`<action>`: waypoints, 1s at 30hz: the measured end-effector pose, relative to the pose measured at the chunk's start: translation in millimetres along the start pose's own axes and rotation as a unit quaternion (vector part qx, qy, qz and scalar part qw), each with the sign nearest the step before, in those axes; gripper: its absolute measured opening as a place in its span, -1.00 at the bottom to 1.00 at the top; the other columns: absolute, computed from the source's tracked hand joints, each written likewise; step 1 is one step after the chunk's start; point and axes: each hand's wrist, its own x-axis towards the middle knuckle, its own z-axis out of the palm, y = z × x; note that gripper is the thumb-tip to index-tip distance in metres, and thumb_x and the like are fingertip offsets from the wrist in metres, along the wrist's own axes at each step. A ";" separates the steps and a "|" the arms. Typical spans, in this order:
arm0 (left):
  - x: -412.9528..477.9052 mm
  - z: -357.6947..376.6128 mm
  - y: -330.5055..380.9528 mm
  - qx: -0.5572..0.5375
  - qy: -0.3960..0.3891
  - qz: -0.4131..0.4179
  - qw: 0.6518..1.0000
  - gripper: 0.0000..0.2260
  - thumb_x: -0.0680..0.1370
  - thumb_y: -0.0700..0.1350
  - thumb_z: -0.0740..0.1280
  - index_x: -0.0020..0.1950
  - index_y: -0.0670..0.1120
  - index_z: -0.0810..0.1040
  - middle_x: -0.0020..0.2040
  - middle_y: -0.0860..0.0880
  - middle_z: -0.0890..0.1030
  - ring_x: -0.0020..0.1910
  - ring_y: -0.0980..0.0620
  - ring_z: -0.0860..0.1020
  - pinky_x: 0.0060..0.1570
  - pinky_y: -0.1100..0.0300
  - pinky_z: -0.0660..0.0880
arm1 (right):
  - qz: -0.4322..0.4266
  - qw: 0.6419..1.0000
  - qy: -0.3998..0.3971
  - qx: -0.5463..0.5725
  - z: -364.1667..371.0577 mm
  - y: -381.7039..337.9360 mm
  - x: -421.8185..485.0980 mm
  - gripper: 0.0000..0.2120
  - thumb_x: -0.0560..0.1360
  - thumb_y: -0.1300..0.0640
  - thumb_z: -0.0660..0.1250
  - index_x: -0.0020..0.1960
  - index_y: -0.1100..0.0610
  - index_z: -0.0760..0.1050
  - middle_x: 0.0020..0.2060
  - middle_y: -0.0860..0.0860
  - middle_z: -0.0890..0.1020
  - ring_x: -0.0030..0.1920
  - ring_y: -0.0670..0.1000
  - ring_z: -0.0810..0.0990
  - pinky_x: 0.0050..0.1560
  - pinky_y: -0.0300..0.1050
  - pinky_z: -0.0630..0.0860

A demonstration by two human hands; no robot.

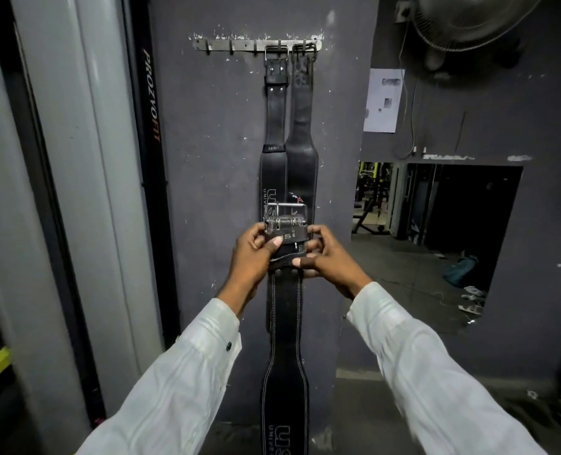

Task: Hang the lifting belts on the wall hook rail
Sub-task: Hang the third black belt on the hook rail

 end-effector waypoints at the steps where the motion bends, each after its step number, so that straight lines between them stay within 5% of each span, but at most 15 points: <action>1: -1.0 2.2 -4.0 0.000 0.009 0.000 1.000 -0.69 0.56 -0.34 0.33 0.26 -0.10 0.49 0.09 -0.16 0.68 0.06 -0.10 0.66 0.00 0.09 0.63 | -0.011 1.000 0.003 -0.003 -2.1 -1.7 2.0 -0.44 0.44 0.48 0.37 0.27 0.01 0.32 0.02 0.01 0.57 0.02 0.03 0.65 0.06 0.19 0.64; 5: -1.8 10.0 -16.4 0.000 0.023 0.004 1.000 -0.54 0.55 -0.34 0.33 0.35 0.05 0.39 0.08 -0.20 0.69 0.02 -0.16 0.69 0.01 -0.09 0.64 | -0.053 0.997 0.018 -0.045 -6.4 6.7 6.3 -0.30 0.42 0.51 0.36 0.35 -0.06 0.26 0.10 -0.12 0.51 -0.11 -0.19 0.62 -0.09 -0.19 0.63; 10: 7.1 9.1 -27.2 0.075 0.069 0.035 0.994 -0.57 0.54 -0.28 0.36 0.36 0.05 0.46 0.12 -0.09 0.68 0.09 -0.03 0.66 0.17 -0.08 0.59 | -0.072 0.992 0.043 -0.089 4.1 23.2 17.7 -0.09 0.45 0.44 0.38 0.60 -0.03 0.01 0.21 -0.09 0.38 0.09 -0.18 0.54 -0.01 -0.41 0.53; 15: 34.5 8.1 -30.7 0.218 0.127 0.074 0.965 -0.51 0.57 -0.19 0.36 0.49 -0.03 0.38 0.26 -0.02 0.38 0.21 0.15 0.42 0.27 0.42 0.28 | -0.086 0.983 0.055 -0.156 9.0 27.5 47.9 -0.07 0.46 0.38 0.40 0.62 0.02 -0.07 0.35 0.03 0.23 0.33 -0.06 0.40 0.43 -0.10 0.40; 18: 61.5 3.9 -33.2 0.267 0.112 0.100 0.952 -0.53 0.61 -0.20 0.30 0.52 -0.06 0.33 0.45 -0.06 0.26 0.36 0.15 0.32 0.30 0.43 0.17 | -0.094 0.977 0.048 -0.183 10.9 27.3 77.1 -0.09 0.48 0.34 0.39 0.62 0.06 -0.09 0.53 -0.03 0.02 0.55 0.00 0.14 0.55 0.02 0.23; 20: 86.2 -2.0 -34.2 0.289 0.099 0.114 0.945 -0.56 0.61 -0.22 0.29 0.50 -0.08 0.34 0.44 -0.05 0.31 0.34 0.17 0.31 0.27 0.45 0.16 | -0.091 0.977 0.036 -0.188 12.3 27.9 100.8 -0.09 0.50 0.31 0.37 0.62 0.05 -0.13 0.57 -0.04 0.01 0.56 0.02 0.14 0.56 -0.01 0.20; 22: 113.3 -10.4 -34.9 0.300 0.088 0.117 0.942 -0.60 0.61 -0.22 0.29 0.45 -0.10 0.39 0.34 -0.06 0.42 0.29 0.12 0.40 0.19 0.43 0.22 | -0.091 0.974 0.033 -0.203 12.8 29.4 123.9 -0.11 0.52 0.30 0.35 0.62 0.04 -0.17 0.59 -0.02 0.01 0.55 -0.03 0.13 0.51 -0.27 0.14; 25: 160.5 -29.8 -42.4 0.305 0.061 0.108 0.944 -0.62 0.62 -0.18 0.28 0.44 -0.10 0.40 0.22 -0.04 0.47 0.20 0.09 0.45 0.15 0.32 0.30 | -0.115 0.965 0.043 -0.233 18.3 38.1 167.9 -0.14 0.55 0.29 0.33 0.61 0.08 -0.18 0.60 0.00 -0.04 0.44 -0.21 0.00 0.13 -0.77 -0.03; 27: 194.9 -45.3 -49.3 0.298 0.043 0.110 0.947 -0.68 0.61 -0.18 0.29 0.37 -0.06 0.45 0.16 0.01 0.50 0.17 0.06 0.50 0.11 0.27 0.36 | -0.134 0.960 0.048 -0.243 23.7 45.4 201.4 -0.15 0.56 0.28 0.33 0.61 0.09 -0.18 0.60 0.01 -0.04 0.47 -0.19 0.01 0.06 -0.81 -0.04; 30: 250.2 -65.6 -49.7 0.287 0.035 0.129 0.948 -0.72 0.60 -0.18 0.30 0.31 -0.09 0.47 0.21 -0.03 0.55 0.17 0.06 0.52 0.19 0.16 0.46 | -0.175 0.943 0.072 -0.272 34.4 42.5 254.2 -0.13 0.55 0.26 0.34 0.61 0.10 -0.20 0.61 0.02 -0.02 0.53 -0.14 0.01 0.22 -0.72 -0.08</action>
